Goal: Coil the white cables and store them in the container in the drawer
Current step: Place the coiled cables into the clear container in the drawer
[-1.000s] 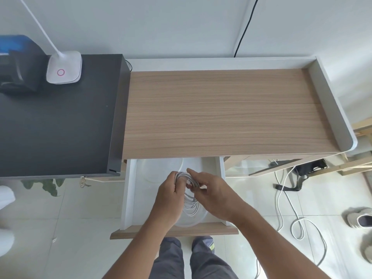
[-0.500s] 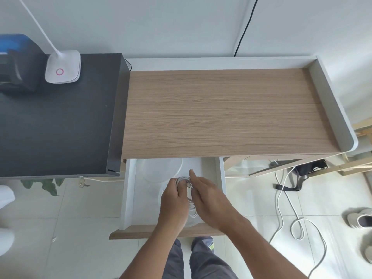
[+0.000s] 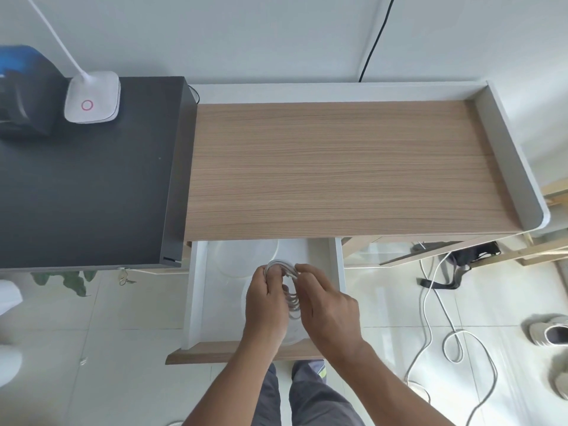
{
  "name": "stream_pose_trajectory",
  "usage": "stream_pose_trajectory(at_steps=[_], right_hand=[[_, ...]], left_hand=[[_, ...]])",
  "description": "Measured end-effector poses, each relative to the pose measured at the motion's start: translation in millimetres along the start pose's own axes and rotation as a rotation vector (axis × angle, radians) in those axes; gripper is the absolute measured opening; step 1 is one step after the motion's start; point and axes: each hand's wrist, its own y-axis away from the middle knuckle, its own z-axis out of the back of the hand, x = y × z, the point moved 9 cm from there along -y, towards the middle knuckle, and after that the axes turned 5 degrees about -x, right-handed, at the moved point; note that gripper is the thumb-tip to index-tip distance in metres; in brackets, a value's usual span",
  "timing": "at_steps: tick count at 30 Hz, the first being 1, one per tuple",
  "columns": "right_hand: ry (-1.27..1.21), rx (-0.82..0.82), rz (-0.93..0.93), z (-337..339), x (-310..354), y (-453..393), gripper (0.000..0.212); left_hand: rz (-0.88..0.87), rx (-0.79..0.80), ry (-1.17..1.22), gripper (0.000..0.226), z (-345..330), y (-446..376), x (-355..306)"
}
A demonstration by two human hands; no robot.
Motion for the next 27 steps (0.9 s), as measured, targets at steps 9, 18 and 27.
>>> stream_pose_trajectory(at_steps=[9, 18, 27], right_hand=[[-0.455, 0.141, -0.519, -20.5, -40.0, 21.1, 0.012], [-0.493, 0.480, -0.510, -79.8, -51.5, 30.3, 0.022], [-0.231, 0.518, -0.600, -132.1, -78.1, 53.1, 0.022]], left_hand=[[-0.297, 0.082, -0.313, 0.020, -0.8, -12.2, -33.3], [-0.078, 0.310, -0.375, 0.023, -9.5, -17.9, 37.3], [0.064, 0.177, -0.497, 0.029, -9.0, -33.9, 98.4]])
